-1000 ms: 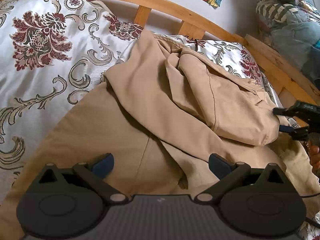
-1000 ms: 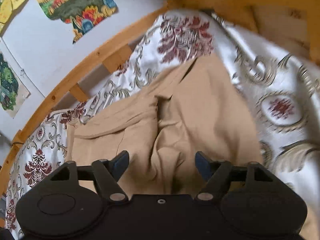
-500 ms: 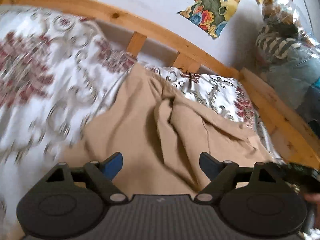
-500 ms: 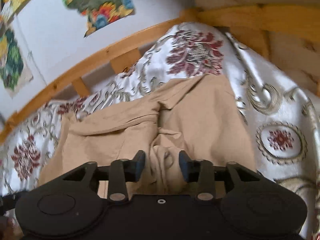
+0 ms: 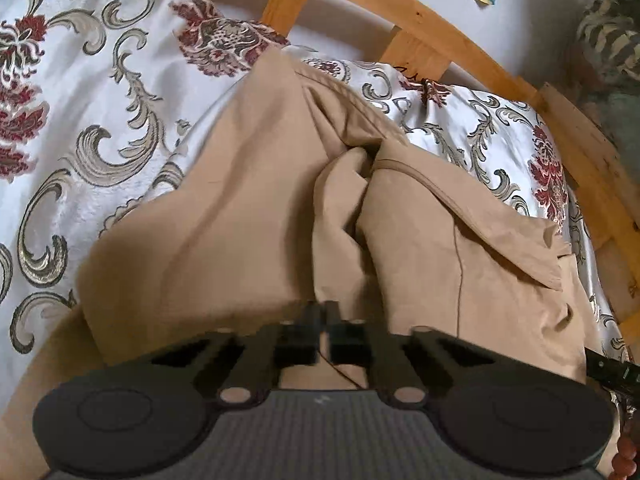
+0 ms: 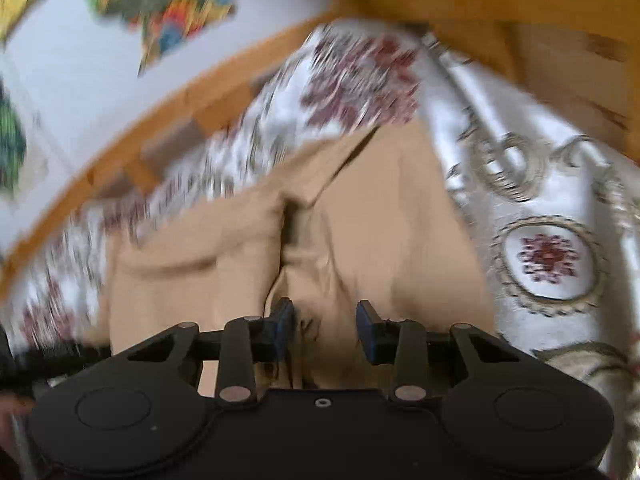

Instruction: Fold large clothes

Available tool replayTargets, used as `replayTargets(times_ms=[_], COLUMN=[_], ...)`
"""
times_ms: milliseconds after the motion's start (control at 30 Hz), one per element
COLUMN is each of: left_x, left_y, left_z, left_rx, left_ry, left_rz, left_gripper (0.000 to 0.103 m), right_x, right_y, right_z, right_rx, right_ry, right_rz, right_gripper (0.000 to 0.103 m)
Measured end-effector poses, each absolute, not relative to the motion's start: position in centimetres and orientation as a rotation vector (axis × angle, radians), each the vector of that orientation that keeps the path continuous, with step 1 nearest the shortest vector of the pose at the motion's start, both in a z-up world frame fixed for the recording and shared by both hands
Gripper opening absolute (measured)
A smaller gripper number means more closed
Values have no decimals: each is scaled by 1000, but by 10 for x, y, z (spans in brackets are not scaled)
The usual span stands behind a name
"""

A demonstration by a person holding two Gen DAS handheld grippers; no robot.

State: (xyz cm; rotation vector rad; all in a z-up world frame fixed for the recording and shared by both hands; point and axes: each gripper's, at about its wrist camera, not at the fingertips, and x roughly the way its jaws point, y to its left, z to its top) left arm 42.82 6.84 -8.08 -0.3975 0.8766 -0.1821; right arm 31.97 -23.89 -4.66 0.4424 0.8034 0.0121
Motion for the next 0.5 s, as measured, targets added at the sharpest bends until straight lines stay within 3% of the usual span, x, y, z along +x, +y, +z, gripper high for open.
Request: replayTargets(times_ms=[67,133,167,400,500], left_x=[424,421,418,401,400], left_y=[63,61,63,71,89], left_z=[-76,-71,-68,-69,-78], left_rx=[-363,-341,-342,-258,-333], left_ry=[867,859,855,872,889], left_rz=[-157,-134,-124,-14,-42], left_gripper=[0,0,0,0,0], right_x=[330,339,341,341,333], right_y=[-241,-239,-236,-227,-241], right_z=[-51,-53,-51,-37,-47], right_rx=[464,444,410,151,238], right_ry=[822,850,846,731,727], right_rz=[53,67,55,-74,-60], right_gripper=[37,15,10,5,8])
